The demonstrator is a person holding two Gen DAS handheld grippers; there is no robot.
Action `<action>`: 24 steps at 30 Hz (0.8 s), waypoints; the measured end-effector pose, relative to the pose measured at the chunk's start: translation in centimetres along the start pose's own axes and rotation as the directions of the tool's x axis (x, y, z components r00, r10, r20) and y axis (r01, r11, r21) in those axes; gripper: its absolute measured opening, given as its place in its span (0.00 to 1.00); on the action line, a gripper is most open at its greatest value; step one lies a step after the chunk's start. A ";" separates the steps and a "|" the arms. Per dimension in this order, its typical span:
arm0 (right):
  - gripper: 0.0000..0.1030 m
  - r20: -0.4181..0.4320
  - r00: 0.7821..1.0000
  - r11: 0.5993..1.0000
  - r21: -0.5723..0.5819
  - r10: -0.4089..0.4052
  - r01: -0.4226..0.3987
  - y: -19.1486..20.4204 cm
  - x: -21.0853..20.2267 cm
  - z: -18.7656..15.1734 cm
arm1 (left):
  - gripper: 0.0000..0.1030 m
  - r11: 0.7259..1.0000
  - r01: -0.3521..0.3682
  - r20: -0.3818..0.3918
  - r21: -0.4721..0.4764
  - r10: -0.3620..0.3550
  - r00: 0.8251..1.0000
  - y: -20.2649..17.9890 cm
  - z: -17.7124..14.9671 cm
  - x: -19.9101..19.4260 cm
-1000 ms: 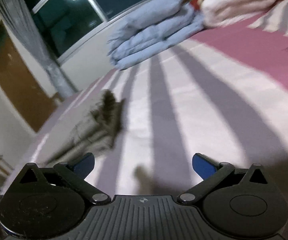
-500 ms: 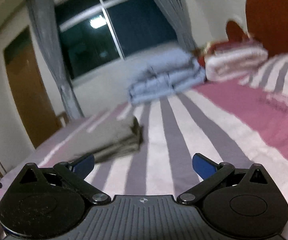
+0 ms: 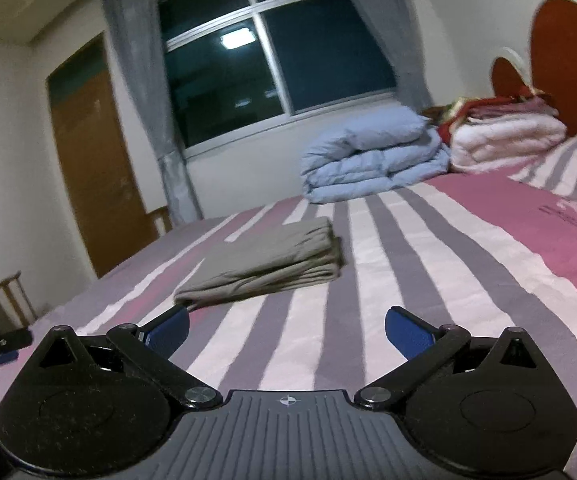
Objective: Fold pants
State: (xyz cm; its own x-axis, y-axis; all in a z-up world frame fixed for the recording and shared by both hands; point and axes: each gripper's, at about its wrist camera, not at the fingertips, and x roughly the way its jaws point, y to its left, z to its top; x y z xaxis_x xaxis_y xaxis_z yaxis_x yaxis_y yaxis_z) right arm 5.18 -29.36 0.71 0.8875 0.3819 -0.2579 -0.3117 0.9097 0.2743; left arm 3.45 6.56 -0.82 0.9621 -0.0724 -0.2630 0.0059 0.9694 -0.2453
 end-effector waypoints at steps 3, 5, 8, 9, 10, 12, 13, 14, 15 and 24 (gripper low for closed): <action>1.00 0.010 1.000 0.995 -0.097 -0.015 0.016 2.4 -0.5 -0.7 | 0.94 0.999 0.024 0.001 0.022 -0.024 1.000 -1.8 -0.9 -0.3; 1.00 -0.002 1.000 0.990 -0.139 -0.009 0.009 3.7 -0.7 -1.4 | 0.94 0.997 0.031 0.007 0.069 -0.032 0.999 -3.1 -1.4 -0.5; 1.00 -0.014 1.000 0.972 -0.236 -0.008 0.005 5.3 -0.2 -2.3 | 0.94 0.992 0.049 -0.028 0.114 -0.047 0.999 -4.0 -2.0 0.4; 1.00 -0.023 1.000 0.967 -0.254 -0.009 0.003 5.5 0.2 -2.5 | 0.94 0.992 0.046 -0.046 0.119 -0.041 0.998 -4.2 -2.2 0.7; 1.00 -0.032 0.999 0.965 -0.263 -0.010 0.001 5.6 0.5 -2.7 | 0.94 0.992 0.035 -0.052 0.123 -0.029 0.998 -4.4 -2.4 0.7; 1.00 -0.046 0.999 0.968 -0.252 -0.010 -0.002 5.5 1.1 -2.9 | 0.94 0.992 0.017 -0.049 0.128 -0.011 0.999 -4.6 -2.5 0.9; 1.00 -0.048 0.999 0.970 -0.243 -0.015 0.003 5.2 1.4 -2.9 | 0.94 0.992 0.010 -0.043 0.129 -0.005 0.999 -4.6 -2.6 0.8; 1.00 -0.049 0.999 0.973 -0.230 -0.024 0.012 5.0 1.6 -3.0 | 0.94 0.991 0.007 -0.040 0.133 -0.002 0.999 -4.7 -2.8 0.7; 1.00 -0.046 0.999 0.975 -0.220 -0.030 0.019 4.8 1.7 -3.0 | 0.94 0.990 -0.001 -0.035 0.140 0.006 0.999 -4.8 -2.8 0.7; 1.00 -0.048 0.998 0.980 -0.196 -0.037 0.027 4.6 2.1 -3.0 | 0.94 0.982 -0.013 -0.009 0.188 0.015 1.000 -5.1 -2.2 0.7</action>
State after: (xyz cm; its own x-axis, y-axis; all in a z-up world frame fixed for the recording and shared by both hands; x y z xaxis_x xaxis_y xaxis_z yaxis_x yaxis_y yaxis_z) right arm 4.59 -23.92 -1.38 0.8813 0.3549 -0.3120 -0.3478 0.9341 0.0804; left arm 3.47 1.03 -1.80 0.9596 -0.0602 -0.2747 0.0448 0.9971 -0.0622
